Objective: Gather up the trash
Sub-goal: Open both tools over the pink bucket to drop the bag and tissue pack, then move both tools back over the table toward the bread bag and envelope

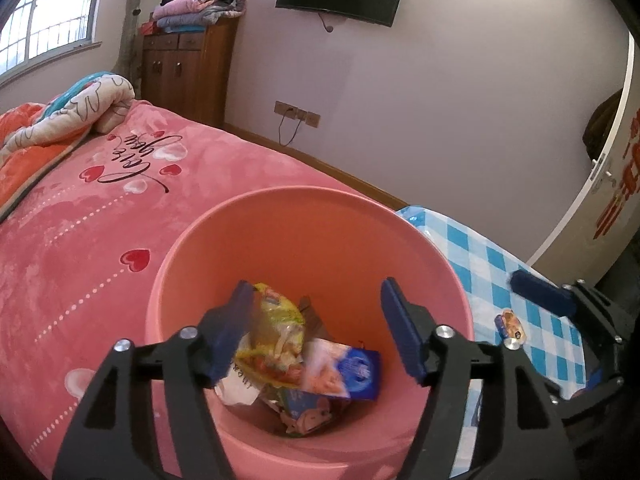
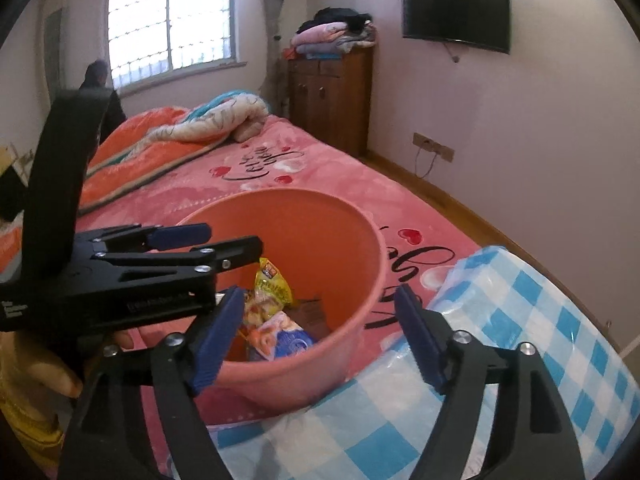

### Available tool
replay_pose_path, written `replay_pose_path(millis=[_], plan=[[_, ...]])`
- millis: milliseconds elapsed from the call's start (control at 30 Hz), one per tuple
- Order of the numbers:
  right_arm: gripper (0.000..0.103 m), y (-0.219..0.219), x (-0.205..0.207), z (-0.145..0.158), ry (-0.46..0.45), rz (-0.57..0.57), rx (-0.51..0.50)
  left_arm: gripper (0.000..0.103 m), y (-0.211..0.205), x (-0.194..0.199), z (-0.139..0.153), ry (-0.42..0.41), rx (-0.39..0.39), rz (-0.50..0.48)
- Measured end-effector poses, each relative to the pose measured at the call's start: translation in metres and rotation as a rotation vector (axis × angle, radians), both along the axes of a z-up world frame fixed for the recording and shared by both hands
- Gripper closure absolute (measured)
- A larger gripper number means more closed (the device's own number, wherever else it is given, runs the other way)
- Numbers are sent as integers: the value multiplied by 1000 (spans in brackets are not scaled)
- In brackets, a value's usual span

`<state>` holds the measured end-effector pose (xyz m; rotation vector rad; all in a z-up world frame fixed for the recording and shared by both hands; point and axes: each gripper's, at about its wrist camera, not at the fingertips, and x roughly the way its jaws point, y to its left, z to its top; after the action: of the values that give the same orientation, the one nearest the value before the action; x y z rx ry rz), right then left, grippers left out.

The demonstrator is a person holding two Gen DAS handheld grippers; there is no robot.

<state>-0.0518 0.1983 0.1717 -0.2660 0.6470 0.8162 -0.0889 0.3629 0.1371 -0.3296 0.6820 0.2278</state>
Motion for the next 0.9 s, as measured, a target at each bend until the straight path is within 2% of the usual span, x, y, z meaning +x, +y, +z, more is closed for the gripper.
replay_pose_path(millis=[33, 167, 633, 900], plan=[[19, -5, -1, 0, -3, -12, 6, 22, -1, 0, 0, 0, 7, 3], [16, -24, -1, -1, 7, -47, 28, 16, -11, 0, 2, 0, 36, 2], [14, -96, -10, -9, 65, -171, 99, 10, -50, 2, 18, -16, 141, -10], [13, -136, -15, -15, 92, -243, 128, 10, -87, 7, 22, -13, 175, -67]])
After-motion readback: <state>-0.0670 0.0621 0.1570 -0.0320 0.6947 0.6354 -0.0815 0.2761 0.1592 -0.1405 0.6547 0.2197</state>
